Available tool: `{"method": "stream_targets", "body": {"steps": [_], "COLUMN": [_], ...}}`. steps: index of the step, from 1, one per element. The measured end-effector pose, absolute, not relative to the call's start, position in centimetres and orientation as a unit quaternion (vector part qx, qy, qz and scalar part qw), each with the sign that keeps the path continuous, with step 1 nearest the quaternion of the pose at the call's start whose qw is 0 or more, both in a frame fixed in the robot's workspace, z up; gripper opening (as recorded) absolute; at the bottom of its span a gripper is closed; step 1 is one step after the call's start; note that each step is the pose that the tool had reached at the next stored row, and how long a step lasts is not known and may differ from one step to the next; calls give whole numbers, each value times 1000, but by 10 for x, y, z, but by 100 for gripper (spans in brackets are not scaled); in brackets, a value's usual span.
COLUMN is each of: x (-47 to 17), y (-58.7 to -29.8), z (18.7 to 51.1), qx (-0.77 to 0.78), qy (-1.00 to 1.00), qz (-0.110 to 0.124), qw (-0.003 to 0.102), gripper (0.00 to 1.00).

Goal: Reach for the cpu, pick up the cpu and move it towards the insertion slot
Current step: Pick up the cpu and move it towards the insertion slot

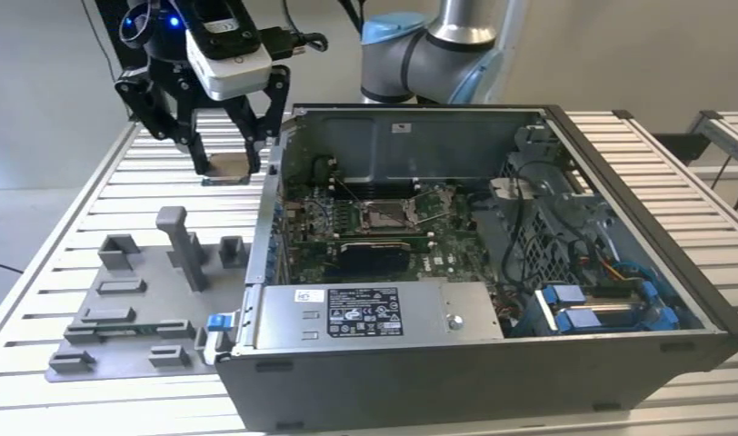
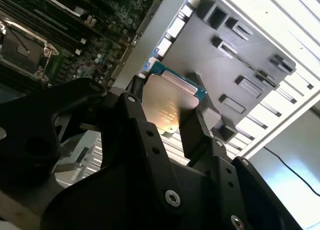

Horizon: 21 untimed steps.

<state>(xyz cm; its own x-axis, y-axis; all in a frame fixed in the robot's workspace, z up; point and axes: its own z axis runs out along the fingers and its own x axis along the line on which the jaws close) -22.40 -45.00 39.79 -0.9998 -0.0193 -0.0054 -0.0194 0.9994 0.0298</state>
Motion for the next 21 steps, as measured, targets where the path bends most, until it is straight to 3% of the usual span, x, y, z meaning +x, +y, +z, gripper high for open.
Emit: {"method": "stream_targets", "body": {"steps": [21], "x": [-166], "y": [-450], "z": [398], "qx": [-10], "qy": [1000], "qz": [15], "qw": [3], "gripper": [0]}}
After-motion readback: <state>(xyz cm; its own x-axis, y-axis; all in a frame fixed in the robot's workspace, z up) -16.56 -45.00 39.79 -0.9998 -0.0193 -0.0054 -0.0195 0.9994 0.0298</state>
